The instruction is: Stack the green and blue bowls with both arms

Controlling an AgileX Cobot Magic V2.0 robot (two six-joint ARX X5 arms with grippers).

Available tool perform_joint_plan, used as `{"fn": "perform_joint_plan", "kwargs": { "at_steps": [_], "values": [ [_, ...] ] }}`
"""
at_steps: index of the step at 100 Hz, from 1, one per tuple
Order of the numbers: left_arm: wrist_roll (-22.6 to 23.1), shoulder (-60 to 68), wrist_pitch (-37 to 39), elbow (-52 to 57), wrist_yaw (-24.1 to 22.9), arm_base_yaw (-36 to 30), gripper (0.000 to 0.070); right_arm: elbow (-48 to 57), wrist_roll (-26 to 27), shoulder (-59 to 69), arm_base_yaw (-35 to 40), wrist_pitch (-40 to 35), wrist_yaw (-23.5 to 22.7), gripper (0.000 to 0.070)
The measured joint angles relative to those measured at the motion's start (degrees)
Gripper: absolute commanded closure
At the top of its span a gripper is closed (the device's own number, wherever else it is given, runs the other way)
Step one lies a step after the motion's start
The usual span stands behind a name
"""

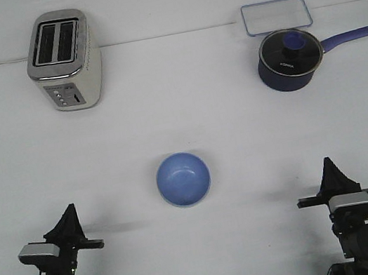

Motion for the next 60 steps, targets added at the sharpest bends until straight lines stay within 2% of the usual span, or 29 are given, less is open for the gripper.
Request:
{"fn": "perform_joint_plan", "kwargs": {
  "at_steps": [60],
  "values": [
    [0.0, 0.0, 0.0, 0.0, 0.0, 0.0, 0.069, -0.09, 0.0, 0.02, 0.02, 0.52, 0.02, 0.0699]
  ]
}}
